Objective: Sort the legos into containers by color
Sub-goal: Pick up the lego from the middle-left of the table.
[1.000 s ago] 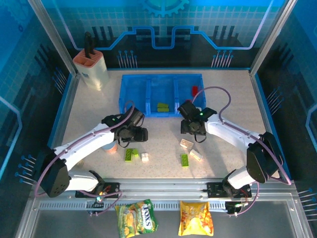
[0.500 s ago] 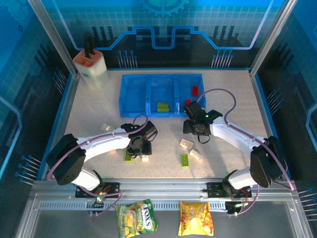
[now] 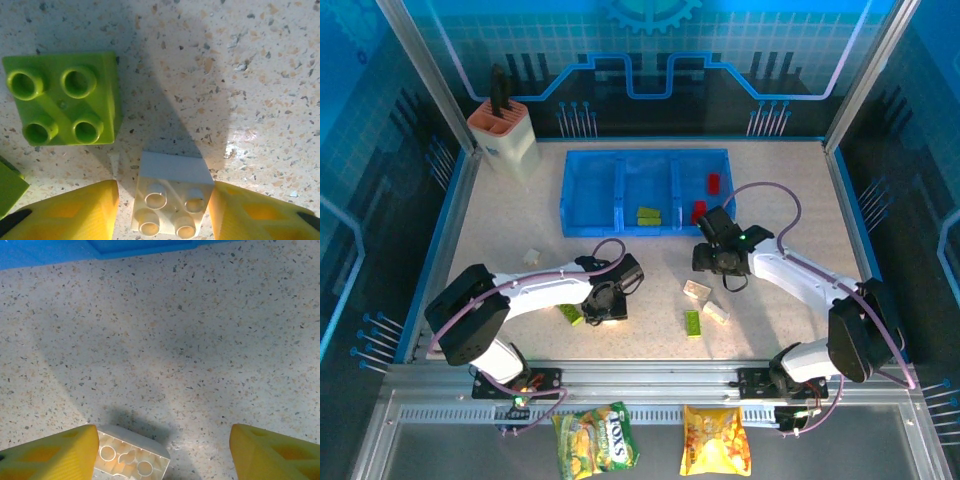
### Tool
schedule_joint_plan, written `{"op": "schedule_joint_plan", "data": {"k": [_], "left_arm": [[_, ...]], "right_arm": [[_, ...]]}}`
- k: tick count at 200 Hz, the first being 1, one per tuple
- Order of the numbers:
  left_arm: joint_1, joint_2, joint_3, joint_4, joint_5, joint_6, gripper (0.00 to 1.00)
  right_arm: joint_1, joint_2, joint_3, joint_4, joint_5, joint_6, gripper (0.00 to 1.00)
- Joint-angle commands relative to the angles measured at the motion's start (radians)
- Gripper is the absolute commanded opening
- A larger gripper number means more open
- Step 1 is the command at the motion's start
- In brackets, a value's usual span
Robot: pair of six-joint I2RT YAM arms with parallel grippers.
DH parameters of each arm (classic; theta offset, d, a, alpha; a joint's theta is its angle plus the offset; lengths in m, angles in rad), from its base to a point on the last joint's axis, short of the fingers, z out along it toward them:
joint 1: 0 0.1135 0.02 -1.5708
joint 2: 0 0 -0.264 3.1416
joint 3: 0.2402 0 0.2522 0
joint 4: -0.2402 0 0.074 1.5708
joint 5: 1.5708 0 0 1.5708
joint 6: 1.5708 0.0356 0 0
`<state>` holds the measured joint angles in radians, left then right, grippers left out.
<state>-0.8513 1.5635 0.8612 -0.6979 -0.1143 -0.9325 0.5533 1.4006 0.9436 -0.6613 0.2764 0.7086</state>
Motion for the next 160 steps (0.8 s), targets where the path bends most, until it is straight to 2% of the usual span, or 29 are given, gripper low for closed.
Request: {"op": "schedule_joint_plan", "data": {"k": [1, 43, 160], "left_arm": [[-0.011, 0.011, -0.001, -0.008, 0.014, -0.018, 0.48], [-0.014, 0.007, 0.011, -0.015, 0.011, -0.012, 0.39], [-0.009, -0.046, 0.127, -0.133, -0.051, 0.067, 0.36]], "right_arm": [[-0.015, -0.029, -0.012, 0.005, -0.006, -0.008, 0.71], [-0.018, -0.034, -0.012, 0.001, -0.006, -0.008, 0.71], [-0.019, -0.052, -0.001, -0.037, 0.01, 0.005, 0.7]]}}
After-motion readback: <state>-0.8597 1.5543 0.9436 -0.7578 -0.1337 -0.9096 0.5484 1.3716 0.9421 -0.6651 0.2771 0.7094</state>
